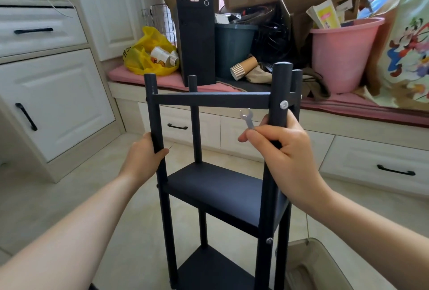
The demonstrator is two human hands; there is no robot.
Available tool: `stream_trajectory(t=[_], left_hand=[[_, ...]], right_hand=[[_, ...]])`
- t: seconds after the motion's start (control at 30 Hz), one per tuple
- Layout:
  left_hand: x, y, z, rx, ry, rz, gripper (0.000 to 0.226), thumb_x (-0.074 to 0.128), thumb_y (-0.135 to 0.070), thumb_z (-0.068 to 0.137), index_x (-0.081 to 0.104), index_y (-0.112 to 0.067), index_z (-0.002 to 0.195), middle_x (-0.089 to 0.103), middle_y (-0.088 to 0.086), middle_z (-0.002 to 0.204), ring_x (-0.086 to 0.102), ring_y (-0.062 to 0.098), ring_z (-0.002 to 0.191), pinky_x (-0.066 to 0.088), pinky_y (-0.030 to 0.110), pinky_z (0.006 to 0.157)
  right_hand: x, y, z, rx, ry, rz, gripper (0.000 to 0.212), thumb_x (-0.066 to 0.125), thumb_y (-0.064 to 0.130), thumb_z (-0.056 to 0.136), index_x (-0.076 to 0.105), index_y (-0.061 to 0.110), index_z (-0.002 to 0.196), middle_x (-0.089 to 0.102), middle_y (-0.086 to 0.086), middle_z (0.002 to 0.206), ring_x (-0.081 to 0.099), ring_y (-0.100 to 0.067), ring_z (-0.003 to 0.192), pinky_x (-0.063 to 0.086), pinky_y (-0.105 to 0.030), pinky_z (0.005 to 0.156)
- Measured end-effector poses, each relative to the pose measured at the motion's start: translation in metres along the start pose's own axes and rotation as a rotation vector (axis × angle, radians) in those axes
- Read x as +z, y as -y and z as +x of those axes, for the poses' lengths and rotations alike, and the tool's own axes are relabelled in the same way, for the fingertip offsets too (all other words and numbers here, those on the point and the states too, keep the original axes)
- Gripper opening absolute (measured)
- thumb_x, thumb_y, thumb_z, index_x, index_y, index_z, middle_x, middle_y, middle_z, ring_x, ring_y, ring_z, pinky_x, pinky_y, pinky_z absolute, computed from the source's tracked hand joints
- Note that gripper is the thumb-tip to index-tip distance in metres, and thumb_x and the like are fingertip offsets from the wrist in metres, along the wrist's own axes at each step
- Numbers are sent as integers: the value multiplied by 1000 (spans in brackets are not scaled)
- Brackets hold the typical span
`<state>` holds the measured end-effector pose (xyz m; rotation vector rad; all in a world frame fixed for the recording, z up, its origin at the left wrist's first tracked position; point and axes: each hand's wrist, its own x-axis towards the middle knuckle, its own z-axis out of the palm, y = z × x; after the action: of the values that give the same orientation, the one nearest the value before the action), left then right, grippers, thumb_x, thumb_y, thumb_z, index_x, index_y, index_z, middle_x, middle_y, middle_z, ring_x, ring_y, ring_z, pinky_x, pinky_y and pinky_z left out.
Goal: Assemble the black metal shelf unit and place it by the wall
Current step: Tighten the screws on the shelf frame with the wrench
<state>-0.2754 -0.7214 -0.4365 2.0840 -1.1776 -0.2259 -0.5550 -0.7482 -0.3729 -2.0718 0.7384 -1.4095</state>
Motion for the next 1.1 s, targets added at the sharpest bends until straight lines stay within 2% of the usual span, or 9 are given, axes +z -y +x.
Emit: stream_trajectory(t=[0.13, 0.27, 0.37, 0.47, 0.6, 0.67, 0.73, 0.9, 1.1], left_hand=[[3, -3, 7, -84, 42, 49, 20, 63, -9, 94, 49, -1, 106, 55, 9, 87, 56, 27, 76, 42, 34, 58], [2, -8, 4, -136, 90, 66, 36, 64, -9, 90, 44, 1, 118, 57, 14, 92, 61, 35, 84, 54, 42, 72], [1, -20, -8, -171, 146, 153, 66, 62, -15, 94, 25, 3, 146, 58, 22, 120, 60, 40, 105, 53, 44, 84], [1, -40, -27, -138, 281, 195, 97, 65, -25, 95, -6, -15, 161, 37, 23, 154, 56, 39, 123, 50, 40, 94], [-6, -64, -55, -199, 719, -461, 116, 86, -36, 72, 11, -31, 161, 53, 2, 147, 57, 15, 129, 48, 34, 107], [-11, -74, -68, -98, 989, -578, 95, 84, -34, 76, 32, -24, 155, 66, -7, 134, 59, 7, 126, 46, 35, 110], [-9, -86, -83, 28, 1084, -573, 61, 76, -25, 89, 49, -23, 143, 70, -10, 127, 61, 7, 124, 42, 35, 113], [17, -103, -109, 26, 799, -768, 17, 72, -24, 92, 67, -11, 101, 75, 1, 87, 73, 19, 90, 53, 46, 102], [25, -104, -113, 81, 673, -793, 30, 60, -21, 98, 52, -12, 71, 52, -1, 59, 53, 15, 60, 56, 39, 82]], right_hand=[[0, 3, 2, -11, 70, 17, 19, 64, 18, 88, 78, 17, 76, 52, 3, 80, 48, -9, 90, 37, -12, 81], [-3, 2, 9, 54, 179, 81, 18, 65, 19, 86, 79, 20, 76, 56, 5, 87, 53, -13, 94, 49, -30, 81], [-9, 9, 16, 155, 279, 215, 19, 63, 22, 83, 80, 20, 75, 63, 3, 95, 58, -11, 96, 54, -26, 73], [-10, 12, 21, 179, 360, 251, 21, 61, 25, 84, 80, 21, 79, 69, -6, 101, 61, -8, 107, 54, -32, 85], [-4, 18, 22, 135, 435, 223, 21, 60, 25, 90, 80, 23, 84, 71, -14, 95, 64, -23, 103, 48, -42, 95], [1, 23, 22, 113, 444, 224, 20, 61, 19, 93, 80, 17, 87, 71, -16, 89, 64, -24, 95, 50, -34, 87], [6, 27, 22, 115, 476, 222, 20, 60, 12, 96, 79, 13, 89, 74, 2, 88, 63, -4, 100, 47, -21, 90], [13, 30, 28, 151, 519, 245, 22, 58, 12, 97, 78, 17, 89, 75, 8, 97, 61, 0, 109, 46, -15, 94], [25, 26, 27, 89, 337, 240, 23, 60, 8, 95, 79, 13, 84, 67, 12, 72, 62, -5, 77, 51, -21, 68]])
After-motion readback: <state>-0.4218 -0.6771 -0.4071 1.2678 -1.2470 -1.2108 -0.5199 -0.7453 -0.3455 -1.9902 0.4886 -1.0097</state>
